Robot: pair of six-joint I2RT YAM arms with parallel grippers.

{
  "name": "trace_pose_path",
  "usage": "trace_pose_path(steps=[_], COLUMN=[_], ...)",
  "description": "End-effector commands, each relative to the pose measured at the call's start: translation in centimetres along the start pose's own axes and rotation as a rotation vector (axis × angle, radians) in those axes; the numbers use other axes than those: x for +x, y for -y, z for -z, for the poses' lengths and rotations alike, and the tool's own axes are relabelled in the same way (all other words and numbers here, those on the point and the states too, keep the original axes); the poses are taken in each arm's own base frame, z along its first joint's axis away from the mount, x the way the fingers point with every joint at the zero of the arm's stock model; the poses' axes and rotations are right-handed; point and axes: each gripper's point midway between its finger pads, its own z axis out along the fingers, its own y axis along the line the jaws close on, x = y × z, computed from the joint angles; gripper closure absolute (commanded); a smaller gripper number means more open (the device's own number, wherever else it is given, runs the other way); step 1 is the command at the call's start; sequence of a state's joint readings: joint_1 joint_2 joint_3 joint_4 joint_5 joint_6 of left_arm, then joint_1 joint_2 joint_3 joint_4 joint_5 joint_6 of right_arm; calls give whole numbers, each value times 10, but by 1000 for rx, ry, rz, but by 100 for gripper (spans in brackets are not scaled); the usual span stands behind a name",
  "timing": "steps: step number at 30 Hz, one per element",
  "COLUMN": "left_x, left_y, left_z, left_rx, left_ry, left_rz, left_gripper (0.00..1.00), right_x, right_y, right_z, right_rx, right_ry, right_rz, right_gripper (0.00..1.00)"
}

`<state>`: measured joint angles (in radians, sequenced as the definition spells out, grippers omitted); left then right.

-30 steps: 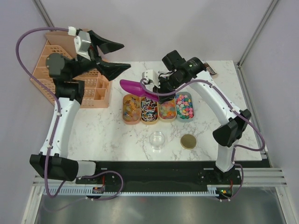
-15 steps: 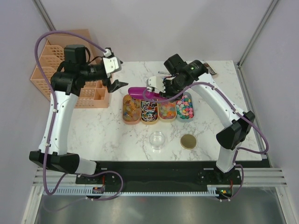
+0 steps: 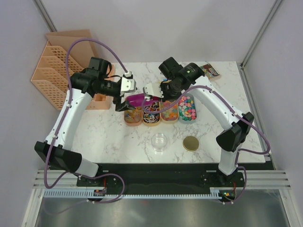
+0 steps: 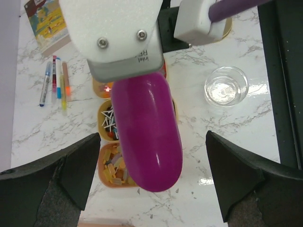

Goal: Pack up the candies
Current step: Adjust the spatula.

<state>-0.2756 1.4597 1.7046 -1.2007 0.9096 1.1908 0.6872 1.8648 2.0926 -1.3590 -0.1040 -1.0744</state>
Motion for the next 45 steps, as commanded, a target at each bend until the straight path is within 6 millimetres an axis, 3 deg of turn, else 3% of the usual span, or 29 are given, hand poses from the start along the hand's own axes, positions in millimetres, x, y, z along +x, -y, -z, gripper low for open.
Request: trace_pose_path(steps=[1, 10, 18, 22, 28, 29, 30, 32, 33, 34, 35, 36, 37, 38, 39, 40, 41, 42, 44, 45], left_x=[-7, 10, 17, 27, 23, 23, 21, 21, 17, 17, 18, 18, 20, 21, 21, 25, 21, 17, 20, 8], left_y=[0, -7, 2, 2, 6, 10, 10, 19, 17, 21, 23, 30, 30, 31, 30, 29, 30, 26, 20, 13], left_z=[-4, -22, -34, -38, -38, -38, -36, -33, -31, -30, -29, -28, -30, -31, -33, -37, -40, -43, -53, -55], left_rx=[-4, 8, 40, 54, 100, 117, 120, 156, 161, 181, 201, 246, 259, 257, 261, 271, 284, 287, 305, 310], left_ry=[3, -40, -75, -113, -111, -114, -114, -124, -124, -130, -137, -147, -148, -162, -158, -155, -129, -111, -99, -51], left_rz=[-72, -26, 13, 68, 138, 152, 150, 170, 170, 188, 193, 236, 260, 327, 344, 370, 404, 420, 546, 575], left_gripper=[1, 3, 6, 18, 39, 43, 53, 62, 65, 72, 75, 77, 81, 82, 83, 85, 87, 88, 89, 90], right_x=[4, -6, -14, -14, -10, -10, -9, -8, -4, -2, -3, -1, 3, 2, 4, 5, 7, 11, 13, 13], right_y=[-13, -17, -12, -13, -24, -26, -30, -34, -37, -38, -38, -38, -35, -34, -22, -18, -17, -13, -14, -11], right_z=[6, 8, 13, 15, 10, 12, 11, 24, 19, 23, 46, 39, 45, 74, 67, 76, 101, 95, 110, 109], right_rx=[-58, -63, -35, -30, -60, -63, -72, -43, -36, -8, 73, 116, 179, 298, 402, 480, 583, 648, 736, 771], right_ry=[-45, -9, 27, 33, 31, 34, 33, 57, 58, 70, 113, 132, 140, 193, 221, 249, 295, 311, 351, 372], right_rz=[42, 31, 4, -1, -15, -18, -35, -51, -58, -70, -66, -63, -69, -81, -102, -136, -159, -165, -172, -176], right_gripper=[100, 100, 100, 100, 100, 97, 81, 65, 48, 43, 41, 33, 24, 6, 2, 2, 2, 2, 2, 2])
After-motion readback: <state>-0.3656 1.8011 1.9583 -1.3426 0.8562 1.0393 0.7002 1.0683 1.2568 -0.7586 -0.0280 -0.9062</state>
